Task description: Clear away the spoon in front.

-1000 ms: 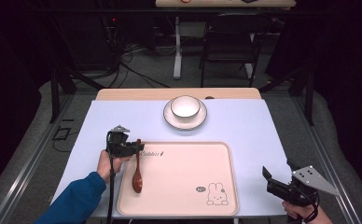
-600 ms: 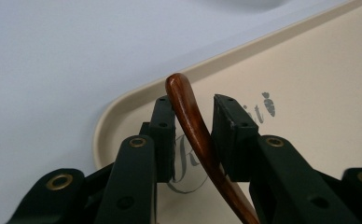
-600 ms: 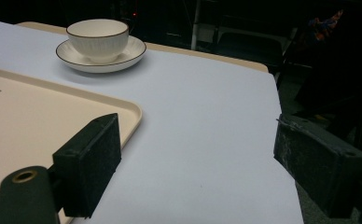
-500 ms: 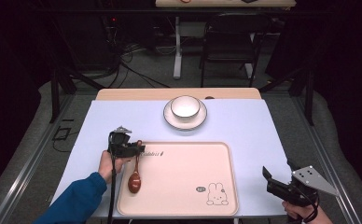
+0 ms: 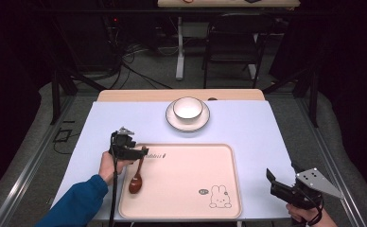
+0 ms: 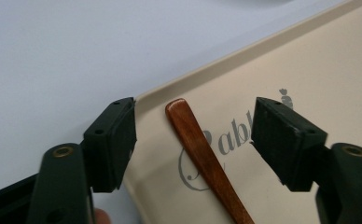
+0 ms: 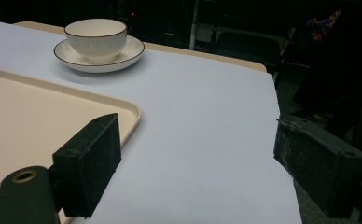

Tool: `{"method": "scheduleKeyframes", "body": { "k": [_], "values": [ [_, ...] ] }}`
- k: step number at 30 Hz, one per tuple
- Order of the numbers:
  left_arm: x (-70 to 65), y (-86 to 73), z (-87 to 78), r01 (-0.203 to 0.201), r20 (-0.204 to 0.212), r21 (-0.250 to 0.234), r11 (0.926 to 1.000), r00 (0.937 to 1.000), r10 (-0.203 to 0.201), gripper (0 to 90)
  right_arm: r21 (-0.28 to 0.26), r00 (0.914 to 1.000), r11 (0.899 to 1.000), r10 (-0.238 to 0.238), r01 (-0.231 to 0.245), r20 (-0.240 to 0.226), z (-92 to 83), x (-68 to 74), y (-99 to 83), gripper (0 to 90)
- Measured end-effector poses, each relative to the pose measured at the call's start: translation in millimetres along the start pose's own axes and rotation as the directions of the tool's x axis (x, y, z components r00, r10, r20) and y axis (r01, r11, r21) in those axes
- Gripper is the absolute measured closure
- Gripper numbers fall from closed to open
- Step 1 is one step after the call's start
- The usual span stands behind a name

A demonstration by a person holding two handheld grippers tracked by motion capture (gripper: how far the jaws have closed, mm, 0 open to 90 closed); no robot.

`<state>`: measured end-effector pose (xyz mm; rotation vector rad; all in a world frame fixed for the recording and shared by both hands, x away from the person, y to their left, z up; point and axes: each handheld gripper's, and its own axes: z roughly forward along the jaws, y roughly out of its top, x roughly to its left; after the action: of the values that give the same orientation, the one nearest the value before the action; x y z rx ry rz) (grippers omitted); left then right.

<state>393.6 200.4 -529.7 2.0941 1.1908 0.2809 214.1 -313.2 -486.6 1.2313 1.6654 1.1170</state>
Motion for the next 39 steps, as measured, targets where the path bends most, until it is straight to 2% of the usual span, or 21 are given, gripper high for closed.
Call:
{"method": "scheduleKeyframes", "body": {
  "k": [3,7,12,14,18,20,24,31,33,37,39],
  "values": [
    [-2.8,1.5,-10.0,-0.027,-0.019,-0.038,0.9989,0.9995,0.026,20.0,0.0,1.0,1.0,0.0,0.0,0.001,0.0,-0.1,0.0,14.2],
    [-7.6,3.0,-24.8,-0.051,-0.038,-0.085,0.9951,0.9981,0.048,15.6,0.0,1.0,1.0,0.001,-0.001,0.0,-0.1,-0.2,-0.1,14.2],
    [-13.3,3.6,-42.7,-0.063,-0.058,-0.16,0.9851,0.9969,0.054,12.2,-0.001,1.0,1.0,0.002,-0.002,-0.002,-0.2,-0.3,-0.1,14.2],
    [-15.7,2.5,-50.2,-0.078,-0.07,-0.186,0.9795,0.9954,0.066,10.6,-0.002,1.0,1.0,0.003,-0.003,-0.007,-0.3,-0.5,-0.2,14.2],
    [-19.1,-0.4,-63.8,-0.082,-0.077,-0.233,0.969,0.9949,0.066,8.6,-0.007,0.9999,1.0,0.004,-0.004,-0.015,-0.7,-1.3,-0.4,14.2],
    [-21.4,-1.5,-72.3,-0.085,-0.099,-0.236,0.968,0.9931,0.064,6.4,-0.008,0.9999,1.0,0.004,-0.004,-0.016,-0.9,-1.5,-0.4,14.2],
    [-23.7,-5.9,-89.6,-0.095,-0.123,-0.271,0.958,0.9904,0.063,3.1,-0.007,0.9998,1.0,0.004,-0.004,-0.017,-0.6,-1.3,-0.4,14.2],
    [-28.5,-19.1,-109.9,-0.1,-0.121,-0.313,0.9446,0.9905,0.064,0.8,-0.006,0.9998,1.0,0.006,-0.006,-0.018,-0.6,-1.0,-0.3,14.2],
    [-30.6,-23.2,-114.5,-0.111,-0.133,-0.317,0.9419,0.9885,0.072,0.4,-0.005,0.9998,1.0,0.006,-0.006,-0.018,-0.5,-1.0,-0.3,14.2],
    [-32.0,-33.2,-123.8,-0.114,-0.14,-0.347,0.9309,0.9878,0.069,0.4,-0.006,0.9998,1.0,0.007,-0.007,-0.018,-0.5,-0.8,-0.3,14.2],
    [-32.0,-38.1,-126.7,-0.113,-0.143,-0.354,0.9284,0.9876,0.066,0.3,-0.006,0.9998,1.0,0.006,-0.006,-0.017,-0.6,-1.0,-0.3,14.2]
  ]
}}
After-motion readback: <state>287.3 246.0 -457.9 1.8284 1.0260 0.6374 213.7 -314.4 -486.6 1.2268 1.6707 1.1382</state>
